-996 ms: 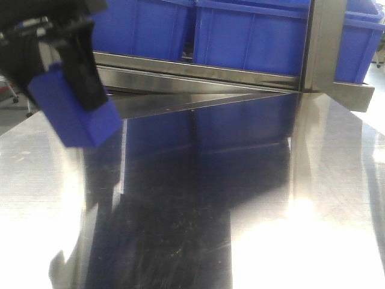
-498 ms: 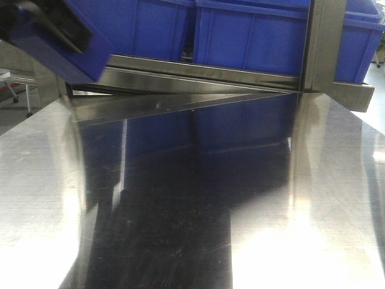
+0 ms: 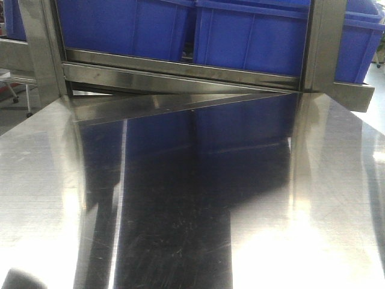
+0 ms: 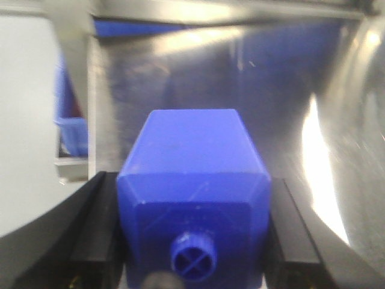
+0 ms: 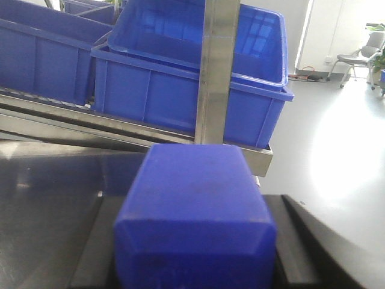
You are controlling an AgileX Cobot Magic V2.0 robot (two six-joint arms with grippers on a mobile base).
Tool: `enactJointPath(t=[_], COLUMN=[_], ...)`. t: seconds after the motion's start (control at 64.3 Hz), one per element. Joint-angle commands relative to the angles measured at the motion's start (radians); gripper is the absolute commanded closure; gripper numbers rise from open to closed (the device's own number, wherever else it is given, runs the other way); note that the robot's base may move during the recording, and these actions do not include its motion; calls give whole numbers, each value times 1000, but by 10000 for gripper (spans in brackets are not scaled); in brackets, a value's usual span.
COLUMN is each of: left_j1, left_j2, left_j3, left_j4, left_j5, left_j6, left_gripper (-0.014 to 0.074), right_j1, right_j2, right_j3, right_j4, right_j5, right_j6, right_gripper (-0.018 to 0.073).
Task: Pick and sort blue part to right shelf
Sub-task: 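Drive the base back and turn away from the table holding both blocks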
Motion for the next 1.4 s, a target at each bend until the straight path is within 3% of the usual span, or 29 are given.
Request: enactJointPath(t=[0.0, 0.14, 0.576, 1.385], left_j1=[25, 44, 44, 44], left_j2=[-82, -210, -499, -501], left_j3=[8, 67, 126, 126], left_j4=[-11, -18, 23, 23], left_j5=[-87, -87, -79, -79], left_j6=[-25, -65, -65, -65], left_gripper=[209, 209, 209, 209], right_j1=[-5, -5, -5, -5], right_j2=[10, 10, 10, 10], right_j3=[-30, -30, -30, -30], right_j4=[-13, -13, -13, -13], right_j5=[-92, -92, -92, -92], right_j6=[-4, -4, -4, -4], right_gripper=[148, 148, 148, 148])
